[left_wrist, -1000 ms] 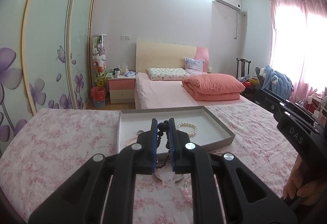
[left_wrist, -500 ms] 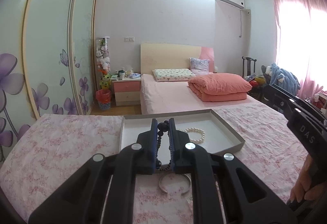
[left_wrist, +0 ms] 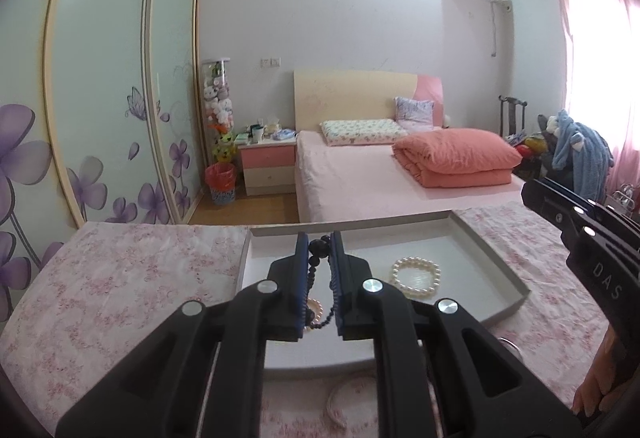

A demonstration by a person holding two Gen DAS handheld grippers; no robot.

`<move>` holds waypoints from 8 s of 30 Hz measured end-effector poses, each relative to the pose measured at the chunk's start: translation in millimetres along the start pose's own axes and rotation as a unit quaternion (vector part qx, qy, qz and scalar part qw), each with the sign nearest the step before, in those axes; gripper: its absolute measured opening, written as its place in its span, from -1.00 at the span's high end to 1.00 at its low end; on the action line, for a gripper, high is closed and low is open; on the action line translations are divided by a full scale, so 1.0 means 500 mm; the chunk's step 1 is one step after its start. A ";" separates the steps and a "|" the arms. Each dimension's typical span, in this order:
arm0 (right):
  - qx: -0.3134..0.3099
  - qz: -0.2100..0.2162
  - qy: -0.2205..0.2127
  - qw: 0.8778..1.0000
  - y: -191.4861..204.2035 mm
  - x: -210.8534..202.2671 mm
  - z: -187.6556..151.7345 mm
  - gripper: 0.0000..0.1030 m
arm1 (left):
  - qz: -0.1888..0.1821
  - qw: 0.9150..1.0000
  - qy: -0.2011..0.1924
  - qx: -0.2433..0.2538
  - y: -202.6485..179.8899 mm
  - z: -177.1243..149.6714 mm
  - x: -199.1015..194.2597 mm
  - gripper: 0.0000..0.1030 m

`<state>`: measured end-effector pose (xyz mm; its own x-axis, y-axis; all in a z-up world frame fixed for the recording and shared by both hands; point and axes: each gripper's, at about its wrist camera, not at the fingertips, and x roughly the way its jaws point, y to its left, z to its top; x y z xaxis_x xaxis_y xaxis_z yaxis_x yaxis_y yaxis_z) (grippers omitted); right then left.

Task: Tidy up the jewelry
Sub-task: 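Lower the black beaded bracelet into the tray and open the left tool, then move the left tool to the silver cuff bangle while the right tool grasps the pink bead bracelet, then grasp the silver cuff bangle with the left tool while the right tool lifts the pink bracelet, then place the cuff bangle in the tray with the left tool while the right tool places the pink bracelet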

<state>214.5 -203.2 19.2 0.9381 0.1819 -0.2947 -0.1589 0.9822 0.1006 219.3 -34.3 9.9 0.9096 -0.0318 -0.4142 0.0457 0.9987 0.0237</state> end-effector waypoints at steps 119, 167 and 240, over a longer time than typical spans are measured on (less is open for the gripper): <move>-0.019 0.057 0.300 0.952 -0.037 -0.043 -0.229 0.71 | -0.023 0.969 0.245 0.019 0.069 -0.231 0.026 -0.51; 0.060 0.126 0.123 0.983 -0.008 -0.164 -0.118 0.73 | 0.004 0.999 0.051 -0.015 0.054 -0.167 -0.176 -0.27; 0.046 0.035 0.066 0.996 -0.006 0.126 -0.023 0.73 | 0.025 0.999 0.003 0.030 -0.033 -0.023 0.124 -0.28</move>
<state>270.4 -194.4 -10.7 0.8764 0.2604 -0.4051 -0.1881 0.9595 0.2098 270.0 -52.0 -26.8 0.9089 0.0189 -0.4166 0.0245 0.9948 0.0987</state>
